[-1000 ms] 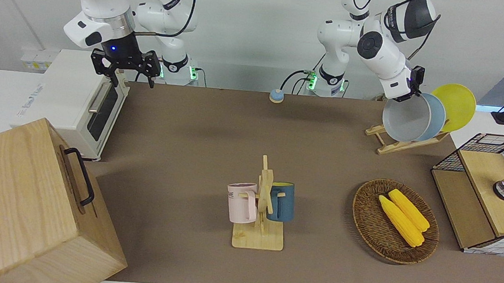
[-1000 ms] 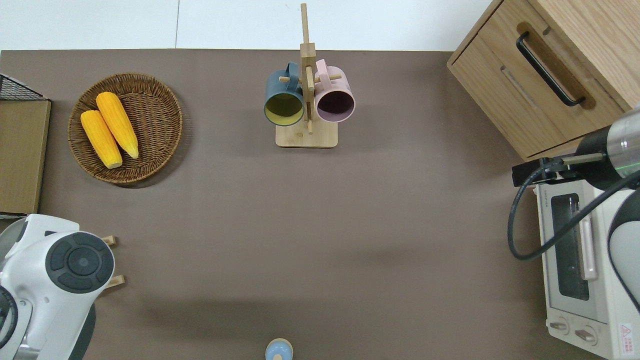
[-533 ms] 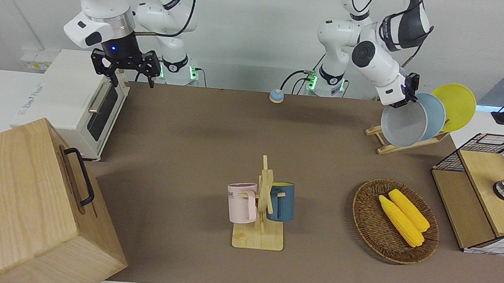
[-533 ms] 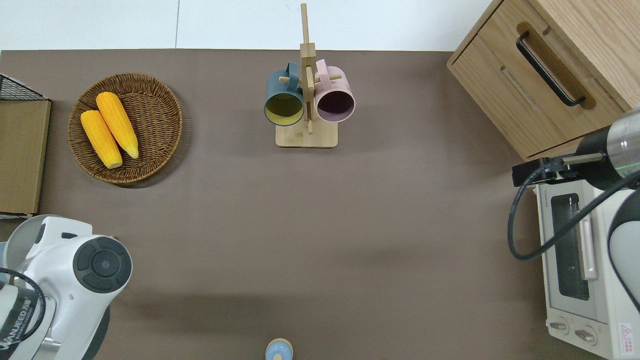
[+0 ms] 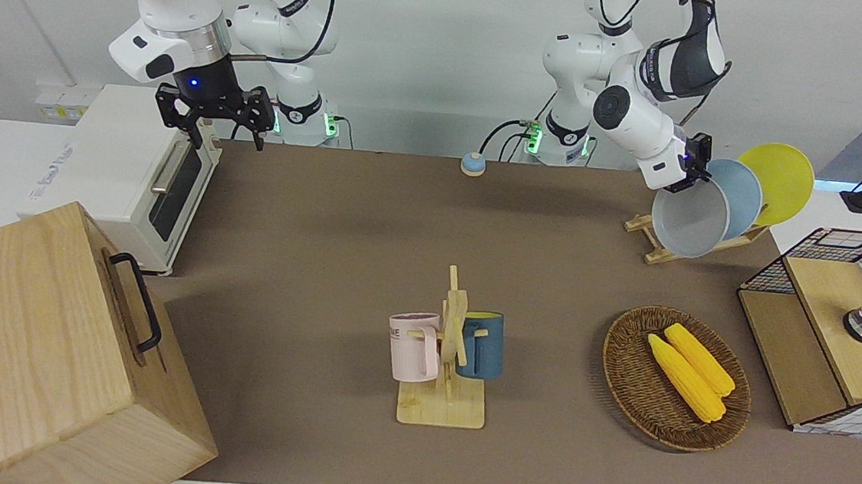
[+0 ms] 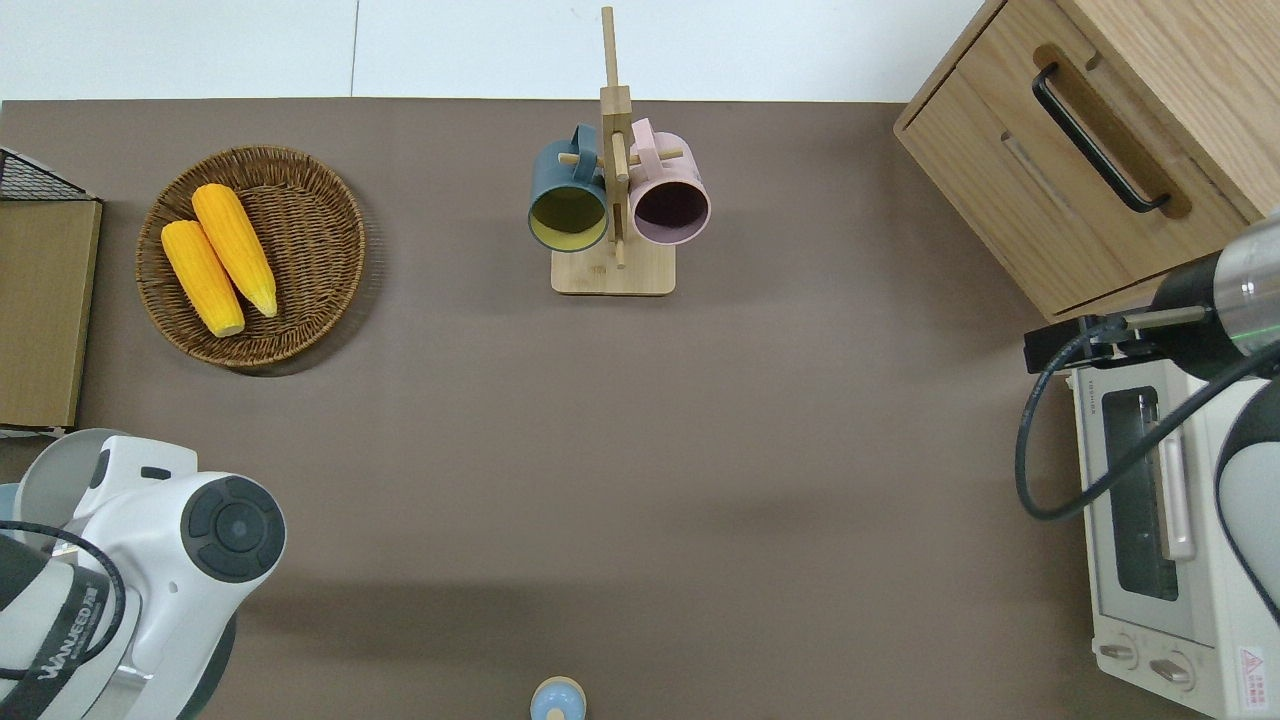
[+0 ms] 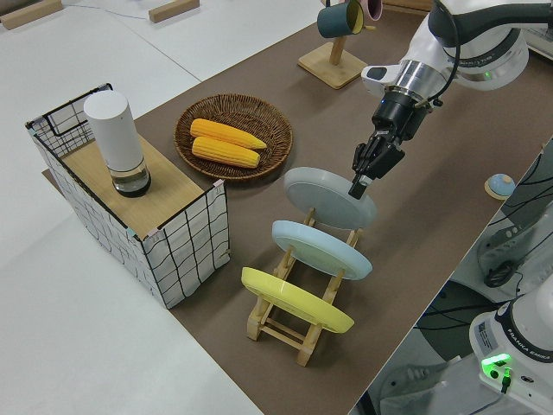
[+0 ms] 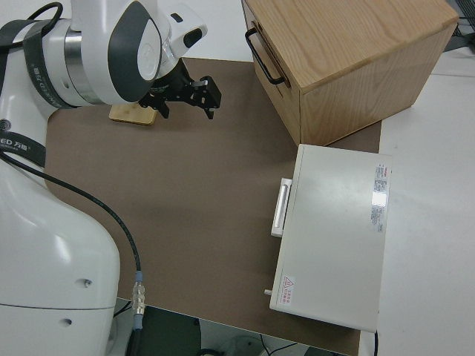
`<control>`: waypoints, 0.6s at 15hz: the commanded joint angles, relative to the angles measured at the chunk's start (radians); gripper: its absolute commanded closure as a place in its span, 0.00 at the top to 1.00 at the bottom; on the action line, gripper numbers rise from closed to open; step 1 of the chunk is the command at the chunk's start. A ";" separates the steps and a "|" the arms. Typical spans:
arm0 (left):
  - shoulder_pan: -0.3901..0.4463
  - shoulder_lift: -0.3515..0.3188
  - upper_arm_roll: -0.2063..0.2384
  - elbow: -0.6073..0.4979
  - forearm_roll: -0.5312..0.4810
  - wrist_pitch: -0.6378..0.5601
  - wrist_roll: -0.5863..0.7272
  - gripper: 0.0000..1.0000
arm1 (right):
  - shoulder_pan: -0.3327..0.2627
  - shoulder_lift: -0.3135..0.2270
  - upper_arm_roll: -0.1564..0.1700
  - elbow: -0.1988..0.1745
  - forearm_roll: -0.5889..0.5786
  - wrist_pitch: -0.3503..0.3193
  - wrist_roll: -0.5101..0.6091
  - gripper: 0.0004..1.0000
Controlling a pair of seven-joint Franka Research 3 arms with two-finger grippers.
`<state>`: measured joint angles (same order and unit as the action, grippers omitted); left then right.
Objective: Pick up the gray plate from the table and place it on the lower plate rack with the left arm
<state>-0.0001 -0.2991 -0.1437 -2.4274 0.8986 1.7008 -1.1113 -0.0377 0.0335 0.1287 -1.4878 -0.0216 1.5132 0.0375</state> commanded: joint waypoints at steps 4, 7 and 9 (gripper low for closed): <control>-0.061 0.063 0.006 -0.062 0.052 0.013 -0.185 0.00 | -0.022 0.009 0.020 0.021 -0.003 -0.016 0.013 0.98; -0.061 0.066 0.006 -0.062 0.052 0.013 -0.186 0.00 | -0.022 0.009 0.020 0.021 -0.003 -0.016 0.013 0.98; -0.061 0.066 0.006 -0.062 0.052 0.013 -0.185 0.00 | -0.022 0.009 0.020 0.020 -0.003 -0.016 0.013 0.98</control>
<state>-0.0482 -0.2473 -0.1476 -2.4736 0.9373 1.6874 -1.2668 -0.0377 0.0335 0.1287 -1.4878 -0.0216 1.5132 0.0375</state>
